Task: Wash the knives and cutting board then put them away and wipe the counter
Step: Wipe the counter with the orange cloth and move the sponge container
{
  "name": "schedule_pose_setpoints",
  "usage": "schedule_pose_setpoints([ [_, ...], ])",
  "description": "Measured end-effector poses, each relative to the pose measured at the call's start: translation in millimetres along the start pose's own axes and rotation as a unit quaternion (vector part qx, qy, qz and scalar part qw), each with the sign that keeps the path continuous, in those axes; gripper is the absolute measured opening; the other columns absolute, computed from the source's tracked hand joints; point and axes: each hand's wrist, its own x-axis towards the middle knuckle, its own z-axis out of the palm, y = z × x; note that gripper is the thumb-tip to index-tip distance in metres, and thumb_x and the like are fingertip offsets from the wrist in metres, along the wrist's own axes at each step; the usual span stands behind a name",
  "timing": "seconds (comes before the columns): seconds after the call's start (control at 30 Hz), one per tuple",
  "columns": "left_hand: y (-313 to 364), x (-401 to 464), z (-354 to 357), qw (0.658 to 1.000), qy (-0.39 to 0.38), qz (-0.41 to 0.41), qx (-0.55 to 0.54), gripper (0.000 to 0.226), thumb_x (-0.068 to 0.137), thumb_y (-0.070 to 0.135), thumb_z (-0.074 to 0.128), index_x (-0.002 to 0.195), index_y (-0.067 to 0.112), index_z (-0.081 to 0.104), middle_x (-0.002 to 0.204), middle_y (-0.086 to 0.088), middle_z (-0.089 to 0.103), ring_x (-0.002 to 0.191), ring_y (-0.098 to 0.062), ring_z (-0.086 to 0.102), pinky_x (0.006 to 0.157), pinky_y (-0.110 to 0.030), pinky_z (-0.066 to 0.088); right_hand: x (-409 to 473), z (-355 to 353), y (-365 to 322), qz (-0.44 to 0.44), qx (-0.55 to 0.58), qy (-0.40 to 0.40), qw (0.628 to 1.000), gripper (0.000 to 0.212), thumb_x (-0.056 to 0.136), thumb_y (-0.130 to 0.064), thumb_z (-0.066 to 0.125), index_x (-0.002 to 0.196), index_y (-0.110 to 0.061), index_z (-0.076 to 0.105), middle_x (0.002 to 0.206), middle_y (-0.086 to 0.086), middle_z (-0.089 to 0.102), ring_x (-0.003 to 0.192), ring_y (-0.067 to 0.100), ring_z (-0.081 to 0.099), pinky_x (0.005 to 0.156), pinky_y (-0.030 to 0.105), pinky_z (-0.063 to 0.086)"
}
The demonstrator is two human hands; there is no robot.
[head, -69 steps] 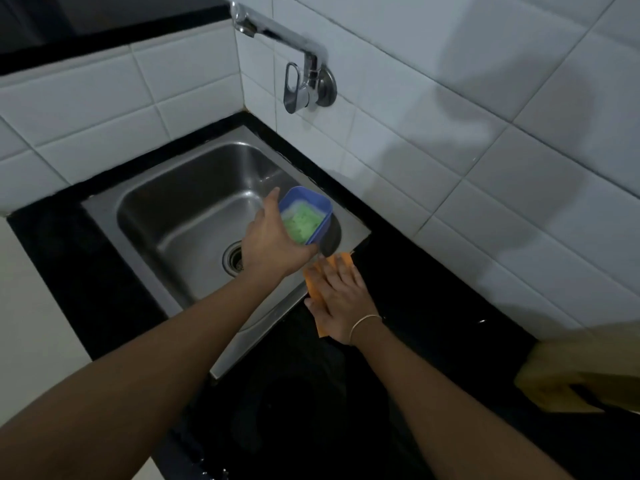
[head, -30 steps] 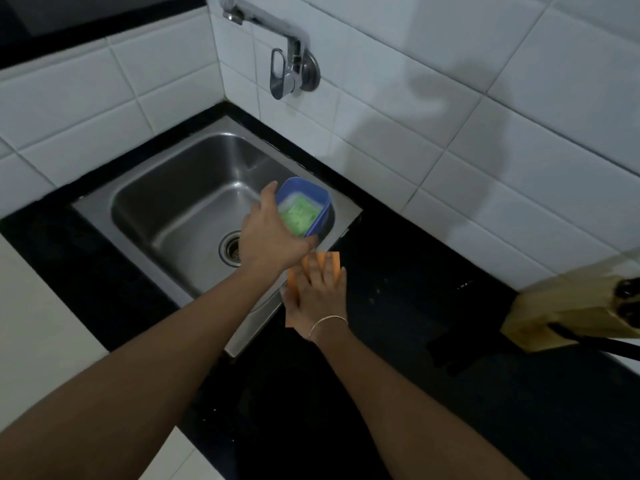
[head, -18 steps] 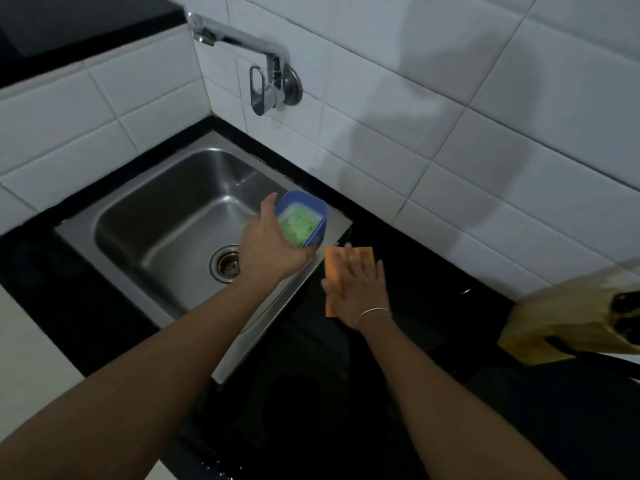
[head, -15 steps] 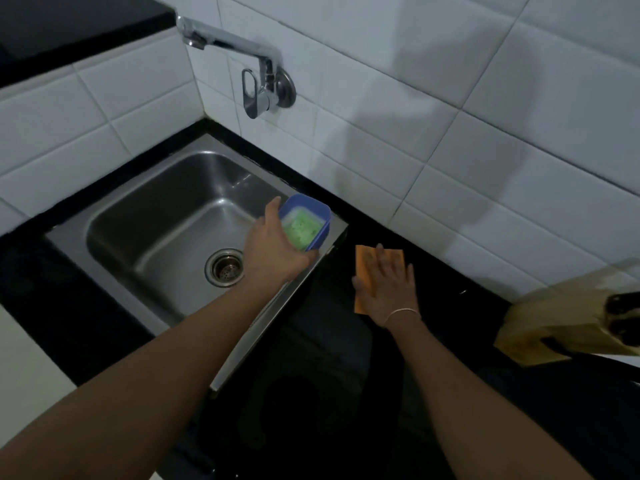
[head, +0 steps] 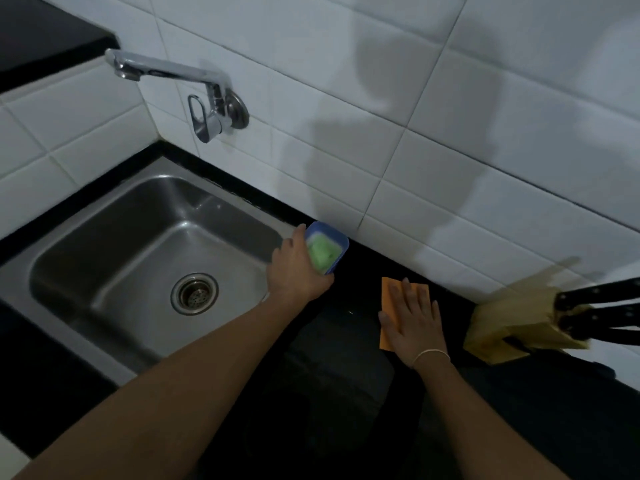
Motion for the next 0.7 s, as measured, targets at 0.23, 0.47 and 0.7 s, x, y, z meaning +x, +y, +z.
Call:
schedule_pose_setpoints([
  [0.23, 17, -4, 20, 0.998, 0.003, -0.004, 0.063, 0.128, 0.064, 0.061, 0.082, 0.159, 0.025, 0.004, 0.142, -0.012, 0.048, 0.125, -0.037, 0.049, 0.097, -0.051, 0.045, -14, 6, 10, -0.007, -0.003, -0.001, 1.000, 0.077, 0.090, -0.071, 0.001, 0.158, -0.037, -0.013, 0.168, -0.005, -0.016, 0.154, 0.026, -0.014, 0.125, 0.049, -0.002],
  [0.47, -21, -35, -4, 0.994, 0.102, 0.031, 0.024, 0.096, 0.089, 0.060, 0.048, 0.162, 0.011, 0.009, 0.168, -0.016, 0.017, 0.151, -0.035, 0.022, 0.124, -0.056, 0.011, -45, 18, 0, 0.027, -0.017, -0.012, 0.999, 0.082, 0.089, -0.069, 0.000, 0.161, -0.029, -0.004, 0.169, 0.004, -0.009, 0.154, 0.035, -0.005, 0.123, 0.056, 0.004],
  [0.7, -128, -107, -48, 0.986, 0.138, -0.078, 0.042, 0.072, 0.098, 0.037, 0.048, 0.159, 0.010, 0.021, 0.168, -0.018, 0.017, 0.151, -0.037, 0.022, 0.123, -0.054, 0.015, -105, 29, -92, -0.059, -0.012, -0.024, 0.998, 0.079, 0.093, -0.068, 0.005, 0.160, -0.027, -0.004, 0.169, 0.008, -0.008, 0.153, 0.040, -0.005, 0.122, 0.060, 0.004],
])
